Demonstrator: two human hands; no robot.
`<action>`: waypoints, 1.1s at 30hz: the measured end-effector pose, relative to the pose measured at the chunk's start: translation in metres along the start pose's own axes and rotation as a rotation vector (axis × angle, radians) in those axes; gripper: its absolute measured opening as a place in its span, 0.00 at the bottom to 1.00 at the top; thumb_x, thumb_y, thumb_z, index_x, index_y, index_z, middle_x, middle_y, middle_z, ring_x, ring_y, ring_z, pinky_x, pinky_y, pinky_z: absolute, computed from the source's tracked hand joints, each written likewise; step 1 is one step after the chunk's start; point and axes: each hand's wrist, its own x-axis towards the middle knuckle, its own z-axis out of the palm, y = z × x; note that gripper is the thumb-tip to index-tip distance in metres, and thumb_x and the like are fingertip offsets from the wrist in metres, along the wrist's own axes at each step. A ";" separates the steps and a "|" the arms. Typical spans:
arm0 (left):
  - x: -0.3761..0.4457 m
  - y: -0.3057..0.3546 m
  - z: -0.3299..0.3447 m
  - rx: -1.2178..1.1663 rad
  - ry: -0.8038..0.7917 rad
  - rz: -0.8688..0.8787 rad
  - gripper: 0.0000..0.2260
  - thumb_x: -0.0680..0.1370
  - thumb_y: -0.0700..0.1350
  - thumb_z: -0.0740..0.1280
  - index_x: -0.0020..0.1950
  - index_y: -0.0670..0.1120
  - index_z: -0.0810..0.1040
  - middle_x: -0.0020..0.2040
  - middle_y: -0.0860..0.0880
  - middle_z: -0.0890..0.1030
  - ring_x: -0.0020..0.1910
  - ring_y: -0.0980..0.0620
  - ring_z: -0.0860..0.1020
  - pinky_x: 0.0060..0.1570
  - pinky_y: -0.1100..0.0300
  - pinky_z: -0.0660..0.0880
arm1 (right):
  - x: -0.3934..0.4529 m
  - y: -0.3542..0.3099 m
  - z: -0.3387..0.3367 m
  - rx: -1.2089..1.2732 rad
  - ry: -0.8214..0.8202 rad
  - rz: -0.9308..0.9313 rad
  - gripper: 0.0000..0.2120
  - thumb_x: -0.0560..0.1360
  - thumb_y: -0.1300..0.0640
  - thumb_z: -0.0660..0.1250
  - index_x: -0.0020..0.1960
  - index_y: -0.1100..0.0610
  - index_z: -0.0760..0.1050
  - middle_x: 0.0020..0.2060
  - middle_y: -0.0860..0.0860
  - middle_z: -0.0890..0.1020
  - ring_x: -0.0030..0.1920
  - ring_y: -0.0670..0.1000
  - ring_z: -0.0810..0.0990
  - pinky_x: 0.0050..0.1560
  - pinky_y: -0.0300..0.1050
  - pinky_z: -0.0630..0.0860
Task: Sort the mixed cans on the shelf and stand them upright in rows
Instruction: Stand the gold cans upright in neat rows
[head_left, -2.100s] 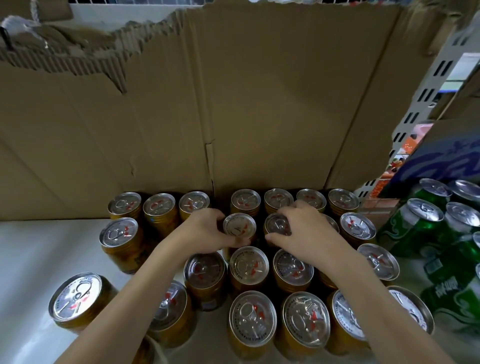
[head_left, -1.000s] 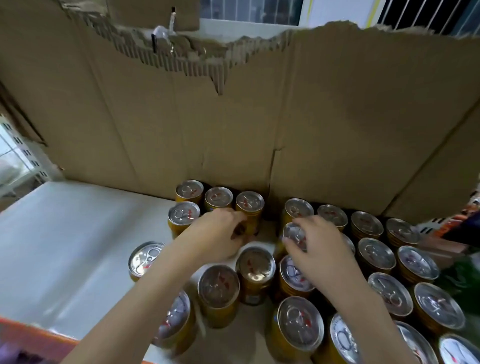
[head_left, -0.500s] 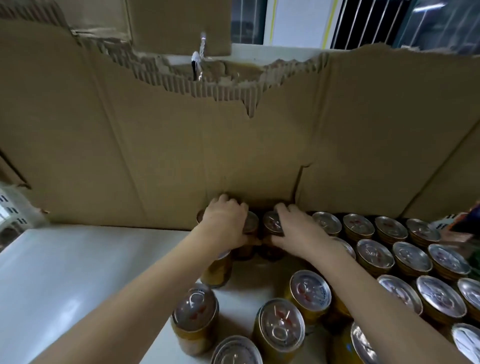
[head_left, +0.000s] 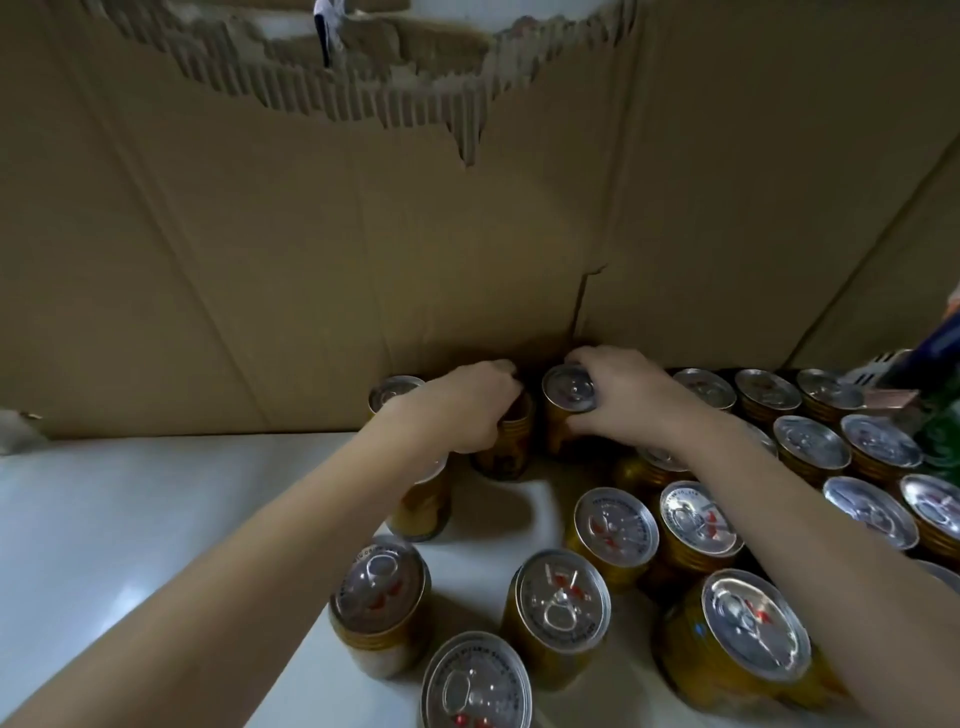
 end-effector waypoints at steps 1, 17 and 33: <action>0.000 0.002 0.001 0.019 0.001 -0.007 0.22 0.75 0.35 0.62 0.69 0.41 0.68 0.68 0.44 0.66 0.62 0.44 0.71 0.59 0.53 0.72 | 0.000 0.002 0.004 -0.020 -0.005 -0.007 0.27 0.67 0.51 0.72 0.64 0.57 0.70 0.57 0.55 0.73 0.57 0.56 0.73 0.56 0.50 0.72; 0.000 0.025 0.025 0.080 0.190 -0.238 0.22 0.77 0.32 0.60 0.70 0.41 0.65 0.69 0.43 0.60 0.65 0.42 0.65 0.58 0.54 0.70 | 0.002 0.013 0.023 -0.101 0.104 -0.034 0.25 0.72 0.49 0.68 0.66 0.57 0.70 0.59 0.55 0.69 0.60 0.55 0.68 0.51 0.44 0.65; -0.049 0.013 0.018 -0.033 0.258 -0.427 0.28 0.74 0.58 0.65 0.69 0.47 0.65 0.64 0.45 0.67 0.64 0.44 0.65 0.58 0.53 0.67 | -0.019 -0.006 0.021 -0.066 0.180 -0.103 0.27 0.76 0.48 0.64 0.71 0.55 0.63 0.65 0.53 0.68 0.66 0.53 0.65 0.63 0.45 0.64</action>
